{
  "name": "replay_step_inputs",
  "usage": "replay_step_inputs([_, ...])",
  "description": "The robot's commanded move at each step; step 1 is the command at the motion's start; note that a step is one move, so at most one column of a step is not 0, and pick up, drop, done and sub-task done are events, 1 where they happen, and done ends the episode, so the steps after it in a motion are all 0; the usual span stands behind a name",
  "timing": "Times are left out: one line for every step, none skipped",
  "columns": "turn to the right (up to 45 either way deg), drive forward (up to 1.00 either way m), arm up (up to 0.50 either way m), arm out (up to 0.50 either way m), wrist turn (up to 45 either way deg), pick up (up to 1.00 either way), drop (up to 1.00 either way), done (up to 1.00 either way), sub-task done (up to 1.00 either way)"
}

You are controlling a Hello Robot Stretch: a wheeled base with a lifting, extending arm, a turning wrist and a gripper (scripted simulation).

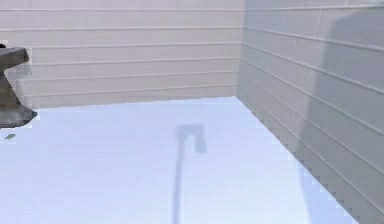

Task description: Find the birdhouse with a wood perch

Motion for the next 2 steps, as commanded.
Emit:
replay_step_inputs([0.0, 0.05, 0.00, 0.00, 0.0, 0.00, 0.00, 0.00, 0.00])
replay_step_inputs([45.0, 0.00, 0.00, 0.00, 0.0, 0.00, 0.00, 0.00, 0.00])
